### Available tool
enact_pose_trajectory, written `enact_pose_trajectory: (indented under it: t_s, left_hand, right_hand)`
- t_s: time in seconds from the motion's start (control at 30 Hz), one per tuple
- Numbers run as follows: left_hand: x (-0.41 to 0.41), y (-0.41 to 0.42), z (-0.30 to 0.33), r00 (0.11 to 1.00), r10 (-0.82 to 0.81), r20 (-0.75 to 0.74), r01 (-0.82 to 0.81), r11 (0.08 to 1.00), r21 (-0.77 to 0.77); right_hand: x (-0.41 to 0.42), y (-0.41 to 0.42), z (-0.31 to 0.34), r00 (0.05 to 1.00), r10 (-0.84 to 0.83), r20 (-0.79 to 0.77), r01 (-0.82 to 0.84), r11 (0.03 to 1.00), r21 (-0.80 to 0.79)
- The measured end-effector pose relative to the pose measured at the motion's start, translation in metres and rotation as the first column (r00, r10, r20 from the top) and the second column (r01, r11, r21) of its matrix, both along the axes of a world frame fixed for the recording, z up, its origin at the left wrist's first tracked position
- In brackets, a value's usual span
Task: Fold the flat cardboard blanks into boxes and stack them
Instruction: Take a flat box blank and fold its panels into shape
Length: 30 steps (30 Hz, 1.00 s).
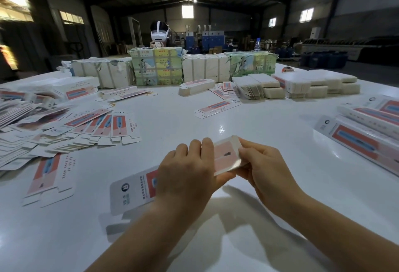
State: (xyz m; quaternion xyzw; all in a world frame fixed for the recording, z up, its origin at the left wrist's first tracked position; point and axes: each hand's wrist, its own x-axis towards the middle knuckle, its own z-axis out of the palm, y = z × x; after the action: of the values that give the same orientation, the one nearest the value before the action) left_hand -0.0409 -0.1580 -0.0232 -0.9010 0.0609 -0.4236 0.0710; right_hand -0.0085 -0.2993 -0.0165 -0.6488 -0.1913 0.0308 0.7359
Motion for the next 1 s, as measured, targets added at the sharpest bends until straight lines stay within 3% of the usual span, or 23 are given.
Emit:
enact_pose_trajectory:
  t_s: [0.2, 0.37, 0.43, 0.63, 0.8, 1.0]
  left_hand:
    - [0.003, -0.005, -0.007, 0.997, 0.066, 0.037, -0.069, 0.993, 0.096]
    - [0.007, -0.011, -0.012, 0.996, 0.069, 0.047, -0.072, 0.996, 0.051]
    - [0.007, -0.011, -0.013, 0.998, 0.045, 0.048, -0.047, 0.998, 0.035]
    - [0.008, -0.006, -0.008, 0.999, 0.02, 0.038, -0.02, 1.0, -0.014]
    - [0.005, -0.008, -0.007, 1.0, 0.019, -0.01, -0.019, 1.0, -0.005]
    - [0.005, 0.0, 0.0, 0.989, 0.022, -0.148, -0.02, 1.0, 0.014]
  right_hand:
    - [-0.001, 0.001, -0.005, 0.991, -0.126, 0.039, 0.13, 0.986, -0.109]
    - [-0.009, 0.006, -0.017, 0.927, -0.191, 0.322, 0.293, 0.906, -0.304]
    - [-0.009, 0.008, -0.019, 0.914, -0.189, 0.36, 0.315, 0.888, -0.335]
    - [0.001, 0.004, -0.011, 0.965, -0.122, 0.231, 0.188, 0.938, -0.291]
    - [-0.003, 0.005, -0.017, 0.929, -0.133, 0.346, 0.261, 0.898, -0.354]
    - [0.007, 0.004, -0.014, 0.957, -0.032, 0.287, 0.157, 0.893, -0.422]
